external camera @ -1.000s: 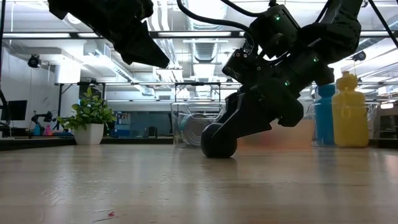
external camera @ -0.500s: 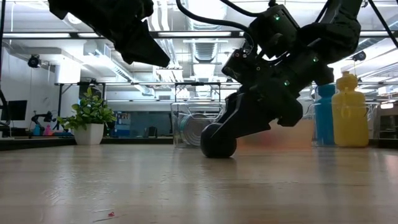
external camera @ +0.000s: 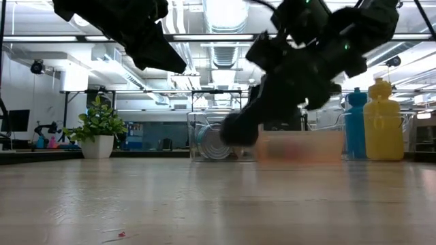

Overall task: Pick & Place Food Item
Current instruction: Put the black plum into the orange bin

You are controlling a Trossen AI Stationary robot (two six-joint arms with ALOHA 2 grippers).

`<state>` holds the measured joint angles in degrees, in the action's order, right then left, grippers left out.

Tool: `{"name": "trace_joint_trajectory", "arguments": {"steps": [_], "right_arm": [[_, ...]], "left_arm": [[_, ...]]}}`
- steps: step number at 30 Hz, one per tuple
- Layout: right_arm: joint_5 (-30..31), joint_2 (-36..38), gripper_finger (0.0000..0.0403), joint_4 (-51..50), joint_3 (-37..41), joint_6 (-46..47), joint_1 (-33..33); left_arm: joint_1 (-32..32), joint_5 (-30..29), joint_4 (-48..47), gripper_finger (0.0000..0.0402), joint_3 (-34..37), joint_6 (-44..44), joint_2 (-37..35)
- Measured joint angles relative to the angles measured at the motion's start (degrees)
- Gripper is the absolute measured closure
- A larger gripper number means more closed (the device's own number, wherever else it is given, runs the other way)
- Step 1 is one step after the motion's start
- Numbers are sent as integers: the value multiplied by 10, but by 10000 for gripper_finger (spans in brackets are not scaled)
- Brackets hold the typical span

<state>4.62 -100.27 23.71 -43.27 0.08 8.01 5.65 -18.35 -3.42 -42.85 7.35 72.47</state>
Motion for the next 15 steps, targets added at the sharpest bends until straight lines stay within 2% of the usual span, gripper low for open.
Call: {"name": "trace_joint_trajectory", "arguments": {"steps": [5, 15], "right_arm": [[3, 58, 177, -53, 2, -2, 0], [77, 175, 177, -146, 7, 7, 12]], "left_arm": [[0, 0, 2, 265, 0, 0, 0], [4, 1, 5, 265, -4, 0, 0]]}}
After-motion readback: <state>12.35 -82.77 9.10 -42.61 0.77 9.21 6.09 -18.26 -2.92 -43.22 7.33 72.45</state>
